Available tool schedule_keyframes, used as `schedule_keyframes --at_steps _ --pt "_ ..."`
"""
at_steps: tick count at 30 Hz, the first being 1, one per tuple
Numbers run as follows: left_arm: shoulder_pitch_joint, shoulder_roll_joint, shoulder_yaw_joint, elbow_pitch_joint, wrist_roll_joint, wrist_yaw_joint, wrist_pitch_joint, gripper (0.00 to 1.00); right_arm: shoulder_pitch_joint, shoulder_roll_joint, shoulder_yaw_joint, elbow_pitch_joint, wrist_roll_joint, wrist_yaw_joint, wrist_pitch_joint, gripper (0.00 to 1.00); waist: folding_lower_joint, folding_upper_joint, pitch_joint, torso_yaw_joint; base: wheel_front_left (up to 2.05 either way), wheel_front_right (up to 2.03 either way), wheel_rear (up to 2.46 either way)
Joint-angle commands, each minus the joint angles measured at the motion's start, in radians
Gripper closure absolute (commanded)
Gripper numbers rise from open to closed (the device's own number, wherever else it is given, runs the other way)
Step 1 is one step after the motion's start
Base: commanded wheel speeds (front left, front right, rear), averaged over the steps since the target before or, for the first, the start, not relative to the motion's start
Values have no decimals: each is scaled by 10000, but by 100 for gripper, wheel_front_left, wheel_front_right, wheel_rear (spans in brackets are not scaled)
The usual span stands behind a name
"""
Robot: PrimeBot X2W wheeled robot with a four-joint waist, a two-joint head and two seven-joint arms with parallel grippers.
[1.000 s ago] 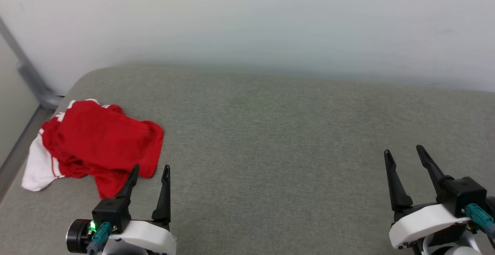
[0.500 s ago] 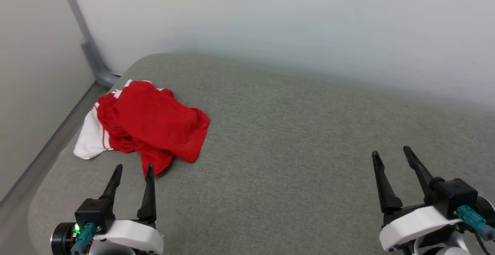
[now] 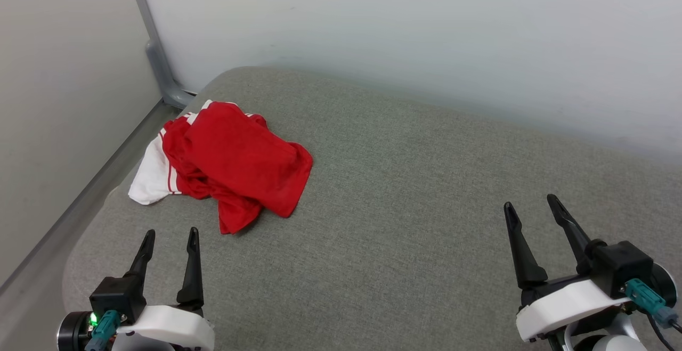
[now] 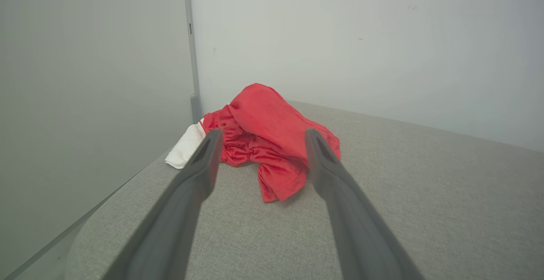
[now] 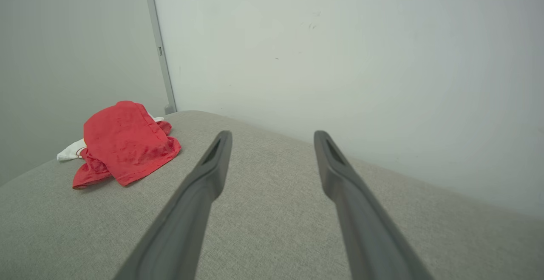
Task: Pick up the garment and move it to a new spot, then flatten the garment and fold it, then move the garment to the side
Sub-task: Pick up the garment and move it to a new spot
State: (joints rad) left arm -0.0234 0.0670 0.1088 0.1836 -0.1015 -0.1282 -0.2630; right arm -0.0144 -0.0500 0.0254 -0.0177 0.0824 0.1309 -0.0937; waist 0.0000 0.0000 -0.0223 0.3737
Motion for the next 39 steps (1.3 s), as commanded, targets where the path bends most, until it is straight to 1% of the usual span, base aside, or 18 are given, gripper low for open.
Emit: schedule_keyframes --at_steps 1,7,11,14,17,20,24,30,33,37,39 --pt "-1 22 37 4 -33 -11 -25 0 -62 -5 5 -22 22 -3 -42 0 0 0 3 3 0 0 0" --pt "-168 31 98 145 -98 -16 -25 0 -118 -5 32 -74 -2 -3 22 0 0 0 74 -38 0 0 0" --pt "-818 202 51 452 -413 -25 -25 0 -277 -5 -70 -310 -159 -3 179 0 0 0 508 -81 0 0 0" --pt "-1490 567 -11 877 -738 -27 -4 0 -523 -7 -113 -513 -347 -3 334 0 0 0 1050 -222 0 0 0" --pt "-2469 1057 -57 1358 -1166 -29 247 0 -844 -5 -189 -750 -565 -3 478 0 0 0 1654 -421 0 0 0" --pt "-3335 1509 -274 1835 -1696 -21 716 0 -1157 -7 -299 -920 -812 -3 584 0 0 0 2258 -645 0 0 0" --pt "-4534 2214 -714 2444 -2690 -20 1592 0 -1572 -5 -366 -1152 -1108 -3 753 0 0 0 3072 -993 0 0 0" --pt "-5984 3425 -1504 3638 -4332 -21 3252 0 -2108 -7 -373 -1464 -1258 -3 863 0 0 0 4187 -1498 0 0 0" --pt "-6544 3940 -1865 4357 -5065 -21 4151 0 -2306 -7 -373 -1546 -1330 -3 875 0 0 0 4616 -1672 0 0 0" --pt "-7042 4556 -2399 5331 -5746 -21 5514 0 -2474 -7 -337 -1544 -1351 -3 866 0 0 0 5037 -1849 0 0 0" --pt "-7204 4700 -2590 5977 -5970 -20 6319 0 -2549 -7 -318 -1517 -1296 -3 831 0 0 0 5162 -1911 0 0 0"
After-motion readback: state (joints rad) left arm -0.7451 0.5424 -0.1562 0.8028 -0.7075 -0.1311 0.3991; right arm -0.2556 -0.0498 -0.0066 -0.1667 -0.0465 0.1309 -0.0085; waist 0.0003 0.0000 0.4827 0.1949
